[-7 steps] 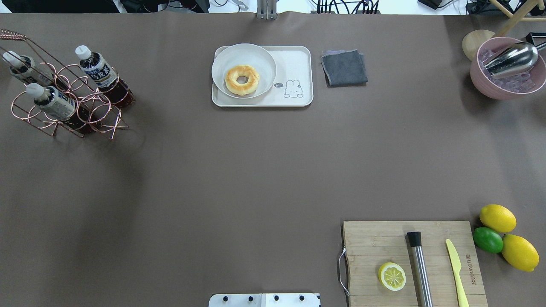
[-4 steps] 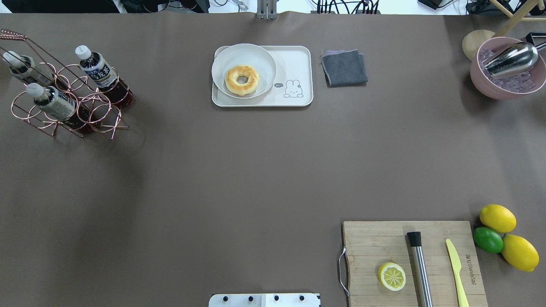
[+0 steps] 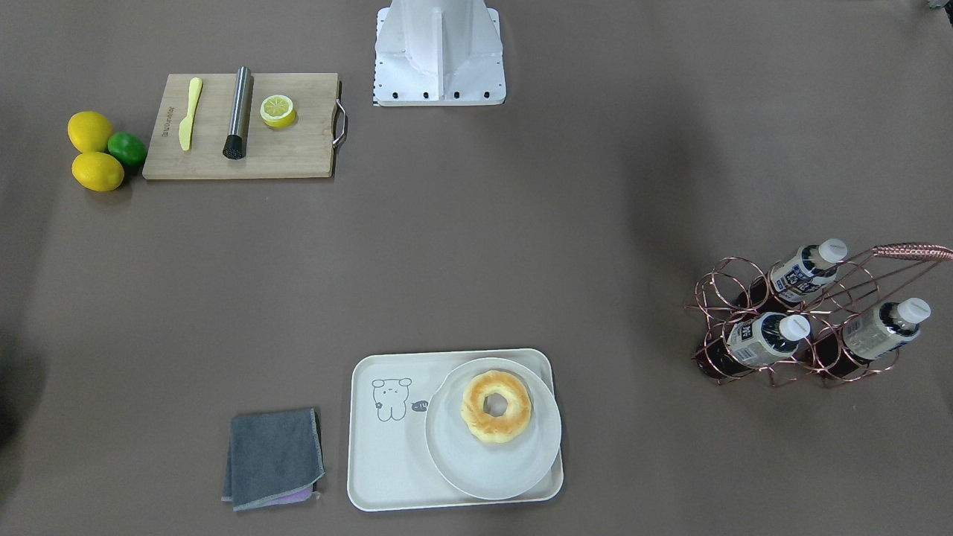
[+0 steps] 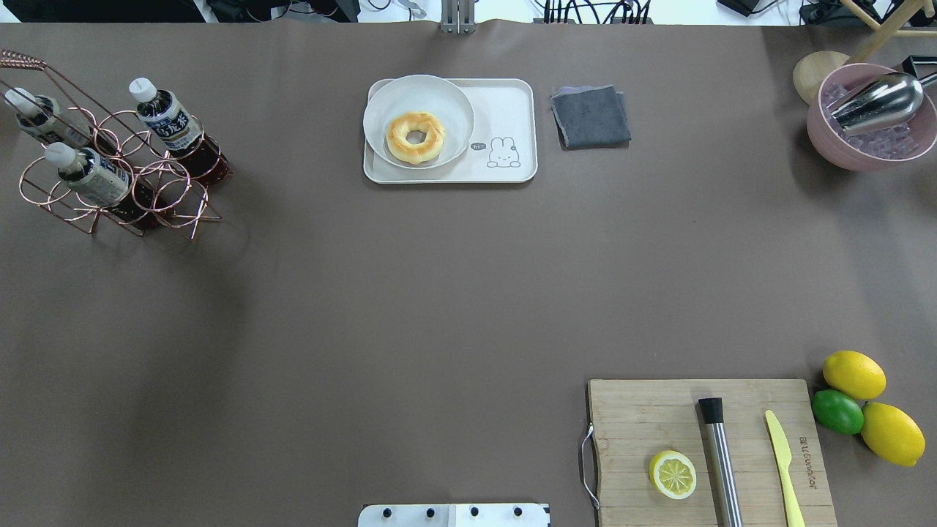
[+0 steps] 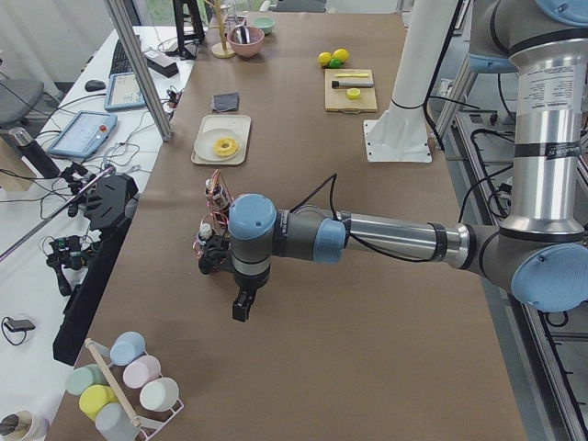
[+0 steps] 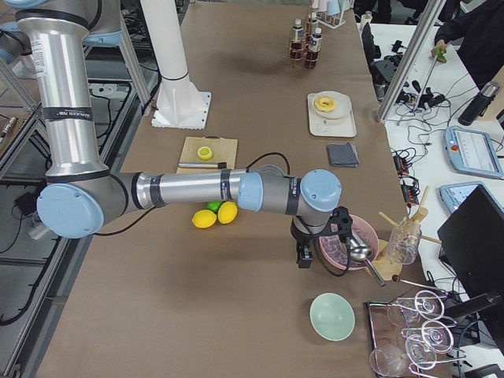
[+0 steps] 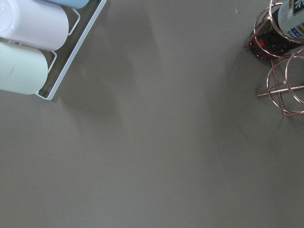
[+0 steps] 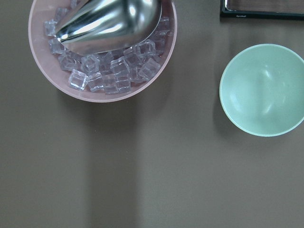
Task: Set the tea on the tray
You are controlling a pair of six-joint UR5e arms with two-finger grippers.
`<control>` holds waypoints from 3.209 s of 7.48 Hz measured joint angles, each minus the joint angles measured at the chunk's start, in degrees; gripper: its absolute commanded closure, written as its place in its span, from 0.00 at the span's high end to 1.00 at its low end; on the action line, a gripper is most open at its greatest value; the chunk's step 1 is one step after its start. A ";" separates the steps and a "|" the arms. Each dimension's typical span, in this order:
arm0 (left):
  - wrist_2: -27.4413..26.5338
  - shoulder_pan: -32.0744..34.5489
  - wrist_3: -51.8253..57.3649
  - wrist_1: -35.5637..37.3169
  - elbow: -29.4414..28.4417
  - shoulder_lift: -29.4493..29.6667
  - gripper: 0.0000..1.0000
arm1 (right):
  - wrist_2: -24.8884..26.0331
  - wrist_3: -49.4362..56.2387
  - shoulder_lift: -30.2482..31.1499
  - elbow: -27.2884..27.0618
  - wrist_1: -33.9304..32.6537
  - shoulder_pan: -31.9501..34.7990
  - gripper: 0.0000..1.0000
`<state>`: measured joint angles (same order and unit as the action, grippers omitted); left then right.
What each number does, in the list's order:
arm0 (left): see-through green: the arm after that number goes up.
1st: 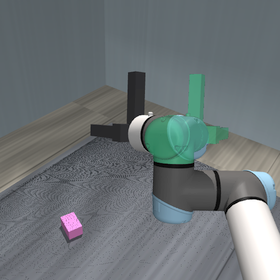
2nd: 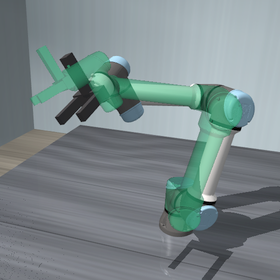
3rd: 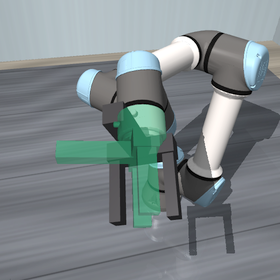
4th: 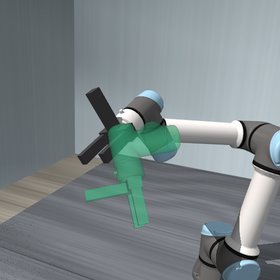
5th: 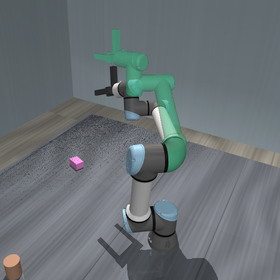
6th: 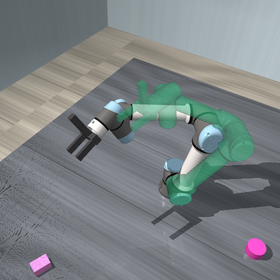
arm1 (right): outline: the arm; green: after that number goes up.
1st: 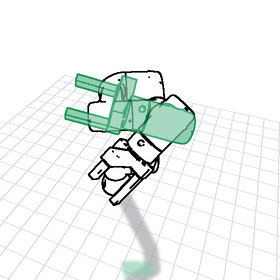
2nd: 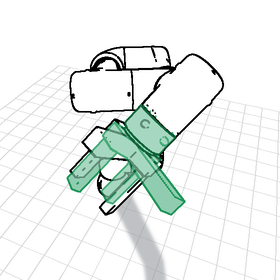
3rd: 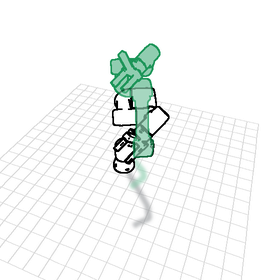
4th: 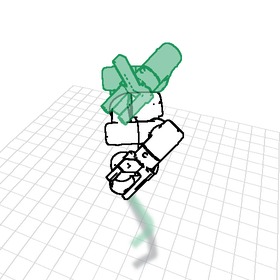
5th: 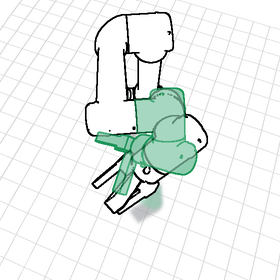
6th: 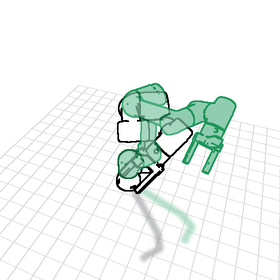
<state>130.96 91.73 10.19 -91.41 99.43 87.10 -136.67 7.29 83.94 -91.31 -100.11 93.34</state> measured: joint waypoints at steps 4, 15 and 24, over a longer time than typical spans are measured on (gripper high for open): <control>-0.04 -0.03 -0.03 0.07 -0.23 0.34 0.98 | -0.07 0.00 -0.24 -0.07 0.07 0.00 1.00; 0.08 -0.06 -0.04 0.13 -0.66 0.44 0.98 | -0.18 0.00 -0.26 -0.05 0.18 0.12 1.00; 0.07 -16.81 -20.69 -10.60 9.20 6.10 0.98 | 0.21 0.04 0.21 -0.43 0.25 0.69 1.00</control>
<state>131.03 74.93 -10.50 -102.01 108.63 93.20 -136.46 7.33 84.15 -91.73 -99.86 94.03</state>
